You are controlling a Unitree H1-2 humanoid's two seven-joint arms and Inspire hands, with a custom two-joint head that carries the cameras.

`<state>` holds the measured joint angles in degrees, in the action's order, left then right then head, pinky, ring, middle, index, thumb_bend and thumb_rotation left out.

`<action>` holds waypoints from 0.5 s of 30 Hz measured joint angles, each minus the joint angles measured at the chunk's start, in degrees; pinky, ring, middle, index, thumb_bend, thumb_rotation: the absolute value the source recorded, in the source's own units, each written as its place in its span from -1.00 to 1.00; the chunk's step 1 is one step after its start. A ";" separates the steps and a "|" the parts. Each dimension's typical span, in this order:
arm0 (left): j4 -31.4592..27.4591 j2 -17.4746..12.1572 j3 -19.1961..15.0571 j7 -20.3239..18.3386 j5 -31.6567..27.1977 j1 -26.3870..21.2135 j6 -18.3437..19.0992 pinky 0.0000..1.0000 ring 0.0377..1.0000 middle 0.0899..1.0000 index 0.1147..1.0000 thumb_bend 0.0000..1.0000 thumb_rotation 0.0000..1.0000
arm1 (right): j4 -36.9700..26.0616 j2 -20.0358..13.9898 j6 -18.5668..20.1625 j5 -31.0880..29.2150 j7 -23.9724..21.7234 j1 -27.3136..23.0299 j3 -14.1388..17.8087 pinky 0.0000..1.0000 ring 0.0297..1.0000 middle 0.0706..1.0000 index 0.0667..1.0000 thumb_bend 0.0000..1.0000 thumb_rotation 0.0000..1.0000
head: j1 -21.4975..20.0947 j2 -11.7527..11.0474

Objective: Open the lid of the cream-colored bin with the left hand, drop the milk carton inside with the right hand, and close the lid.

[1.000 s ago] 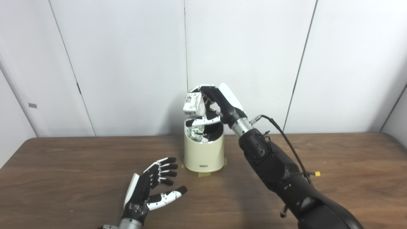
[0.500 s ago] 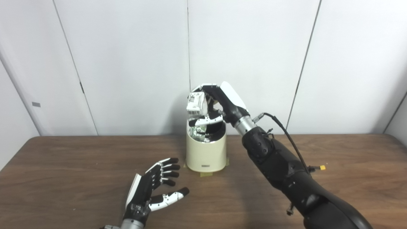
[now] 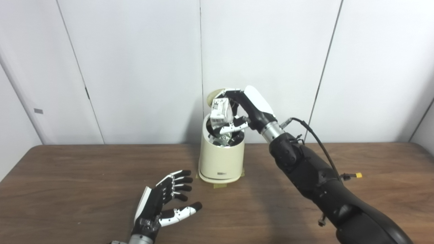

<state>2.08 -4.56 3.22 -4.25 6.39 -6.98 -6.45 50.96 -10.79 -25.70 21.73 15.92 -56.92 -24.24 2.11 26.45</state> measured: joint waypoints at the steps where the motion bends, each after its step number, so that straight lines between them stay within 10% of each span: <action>1: 0.00 0.01 0.00 -0.01 0.00 0.00 0.00 0.18 0.36 0.43 0.48 0.47 -0.86 | 0.00 0.00 0.00 0.00 0.01 0.00 -0.04 -0.37 -0.28 -0.10 0.03 0.02 -1.00 | 0.00 0.00; 15: -0.26 -0.04 -0.01 -0.30 0.11 0.13 0.89 0.17 0.37 0.44 0.49 0.46 -0.86 | -0.12 -1.12 0.00 -0.07 -0.56 0.30 -1.26 -0.36 -0.25 -0.12 -0.02 0.03 -1.00 | -0.17 0.62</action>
<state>1.81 -4.60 3.21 -4.55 6.50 -6.85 -5.57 50.84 -11.91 -25.70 21.66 15.36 -56.62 -25.51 1.93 27.07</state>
